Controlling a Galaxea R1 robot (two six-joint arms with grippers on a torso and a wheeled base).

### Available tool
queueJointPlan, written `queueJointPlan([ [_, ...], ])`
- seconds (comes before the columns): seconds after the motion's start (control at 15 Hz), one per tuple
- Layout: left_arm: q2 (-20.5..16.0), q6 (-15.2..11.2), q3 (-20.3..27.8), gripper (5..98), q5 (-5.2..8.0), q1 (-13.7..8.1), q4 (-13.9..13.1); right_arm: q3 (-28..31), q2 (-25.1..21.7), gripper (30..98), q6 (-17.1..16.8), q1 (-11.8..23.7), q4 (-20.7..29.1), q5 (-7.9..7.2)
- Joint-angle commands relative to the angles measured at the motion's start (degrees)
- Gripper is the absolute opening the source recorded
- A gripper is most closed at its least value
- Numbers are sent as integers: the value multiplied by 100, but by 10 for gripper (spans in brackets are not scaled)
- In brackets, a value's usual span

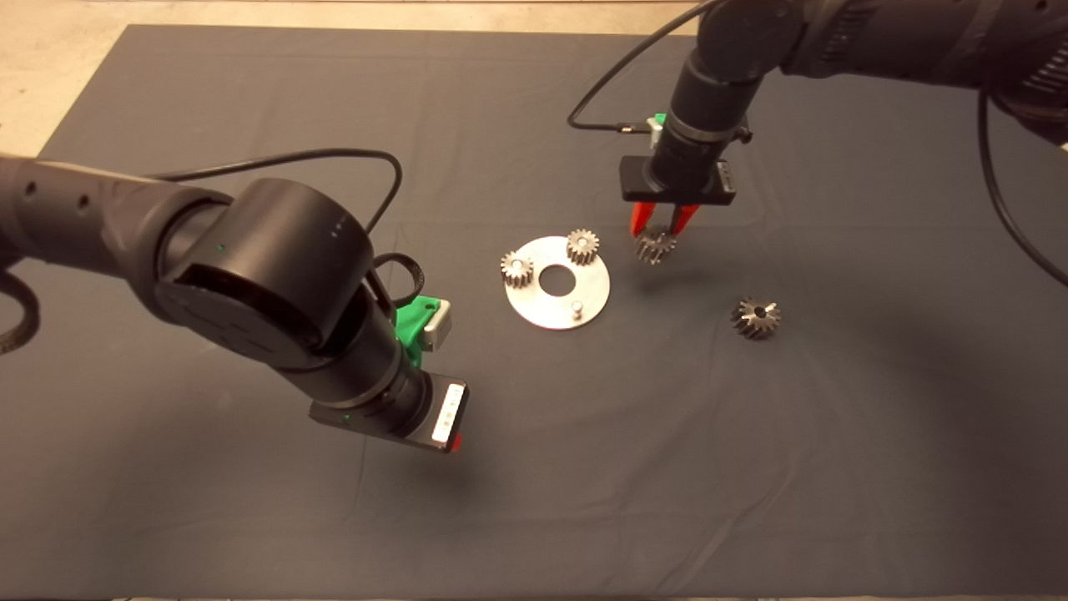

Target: Remove an incorrectly installed larger gear and replace it with the correct smaller gear

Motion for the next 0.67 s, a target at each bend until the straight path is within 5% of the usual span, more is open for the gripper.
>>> queueJointPlan([
  [0.0,-32,16,-17,592,757,13,105,179,462,314,-29,95,200,-580],
  [0.6,-41,16,-52,592,757,83,193,970,409,313,253,-318,156,-624],
])
